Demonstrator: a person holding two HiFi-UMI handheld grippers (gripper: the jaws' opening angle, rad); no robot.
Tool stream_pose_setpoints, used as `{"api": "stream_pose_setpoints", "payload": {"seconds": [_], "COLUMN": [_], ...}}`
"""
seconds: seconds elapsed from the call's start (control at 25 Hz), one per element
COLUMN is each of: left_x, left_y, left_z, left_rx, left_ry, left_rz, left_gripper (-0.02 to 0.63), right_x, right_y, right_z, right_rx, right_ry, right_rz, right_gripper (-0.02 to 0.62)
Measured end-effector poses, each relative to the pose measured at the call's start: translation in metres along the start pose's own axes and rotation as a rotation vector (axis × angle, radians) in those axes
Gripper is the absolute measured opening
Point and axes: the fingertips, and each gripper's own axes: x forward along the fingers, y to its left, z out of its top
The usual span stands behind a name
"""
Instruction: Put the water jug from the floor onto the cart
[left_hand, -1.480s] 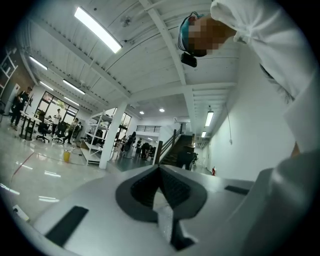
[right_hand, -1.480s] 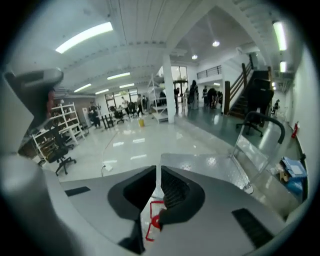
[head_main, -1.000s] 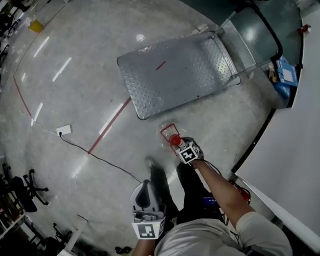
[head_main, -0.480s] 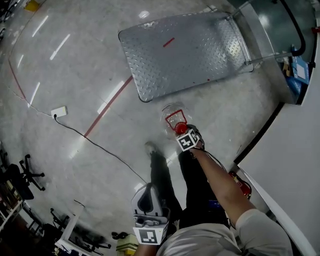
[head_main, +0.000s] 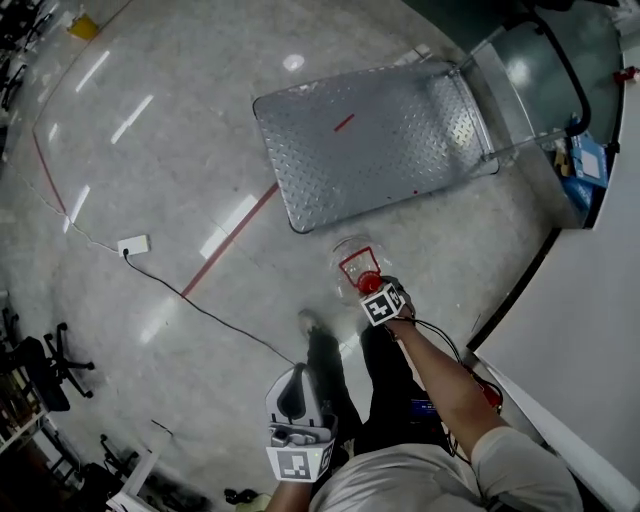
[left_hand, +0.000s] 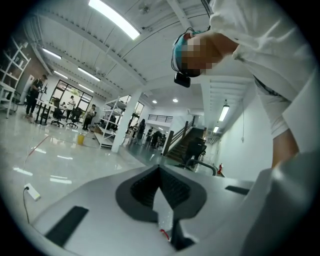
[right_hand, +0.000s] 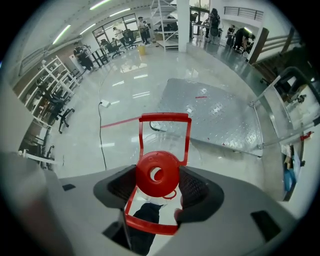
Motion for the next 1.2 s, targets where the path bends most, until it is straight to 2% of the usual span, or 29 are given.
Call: {"api": "stream_pose_setpoints", "payload": {"seconds": [0.2,0.44,0.64,1.0,1.2], "left_x": [-0.001,0.029,0.043,0.131,0.191], "left_y": [0.014,0.033,0.032,0.036,0.033], "left_z": [0.042,0.087,0.111,0.137,0.16], "left_rx": [0.015,0.037,0.019,0.037,0.045], "left_ry": [-0.062,-0.133,-0.145,-0.187,-0.212], "left_rz": [-0.068,-0.199,-0.236,-0.2,-0.157], "left_gripper": [0.003,0.003,0.003,0.003,0.003], "right_x": [-0.062,-0.141,-0.183,-0.202,-0.199], "right_y": [0.001,-0.024,-0.032,-0.093,-0.124], "right_z": [0.028,0.103,0.147,0.233,0.284], "right_rx": [0.053,0.12,0.092,0.116,0.084], "right_ry": [-0.008,-0.084,-0.155,-0.211,-0.225], "right_rz": [0.007,-0.034,-0.041,-0.064,-0.026], "right_gripper": [0.273,0.272,0.272,0.272,0.272]}}
